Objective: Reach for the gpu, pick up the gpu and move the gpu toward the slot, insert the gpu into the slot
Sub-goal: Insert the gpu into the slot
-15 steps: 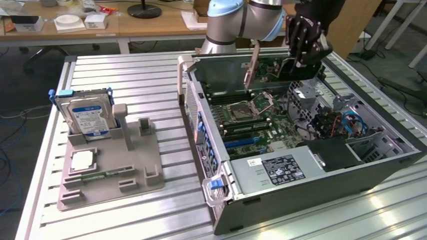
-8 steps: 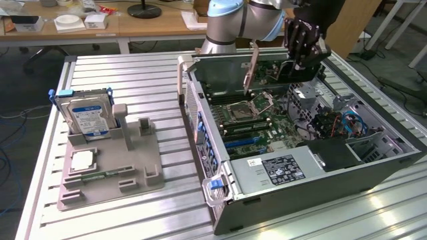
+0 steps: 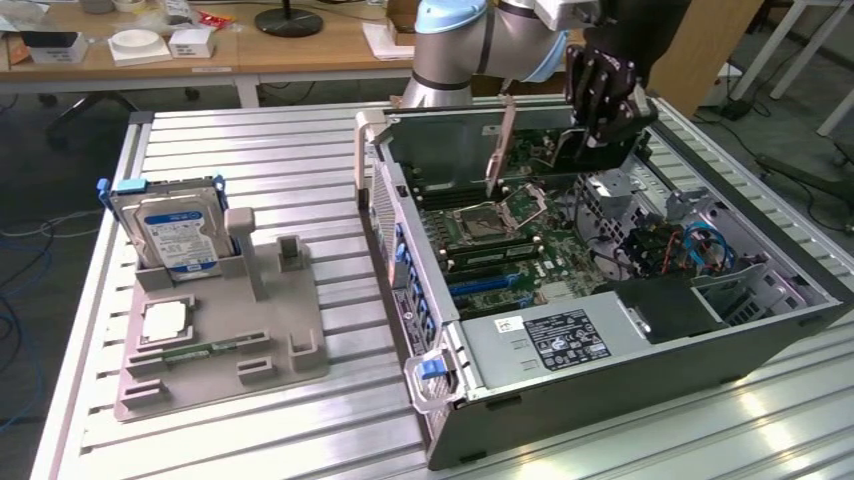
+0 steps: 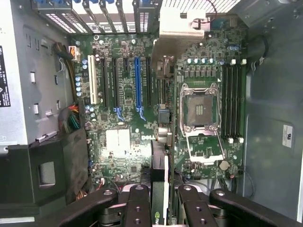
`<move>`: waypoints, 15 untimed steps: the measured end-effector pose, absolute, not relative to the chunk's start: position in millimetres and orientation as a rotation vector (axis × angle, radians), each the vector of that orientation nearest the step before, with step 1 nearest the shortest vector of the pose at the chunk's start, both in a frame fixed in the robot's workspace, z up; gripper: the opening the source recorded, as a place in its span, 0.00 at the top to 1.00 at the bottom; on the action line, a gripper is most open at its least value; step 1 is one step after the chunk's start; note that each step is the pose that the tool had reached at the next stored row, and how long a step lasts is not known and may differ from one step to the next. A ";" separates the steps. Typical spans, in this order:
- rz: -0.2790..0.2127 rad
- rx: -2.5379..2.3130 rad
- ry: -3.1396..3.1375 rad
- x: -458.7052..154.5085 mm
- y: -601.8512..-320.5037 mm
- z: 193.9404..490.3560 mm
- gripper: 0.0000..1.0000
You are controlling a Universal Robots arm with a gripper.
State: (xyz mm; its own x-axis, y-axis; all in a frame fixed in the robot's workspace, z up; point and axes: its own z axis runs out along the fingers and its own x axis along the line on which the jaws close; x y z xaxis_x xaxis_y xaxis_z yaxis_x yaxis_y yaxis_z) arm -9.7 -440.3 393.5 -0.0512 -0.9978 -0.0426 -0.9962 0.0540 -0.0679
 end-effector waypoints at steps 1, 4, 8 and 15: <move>-0.030 -2.108 2.222 -9.8 -440.7 391.8 0.73; -0.028 -2.110 2.222 -9.9 -441.0 387.9 0.73; -0.027 -2.113 2.222 -10.5 -441.1 384.0 0.73; -0.029 -2.113 2.223 -14.9 -441.1 379.7 0.73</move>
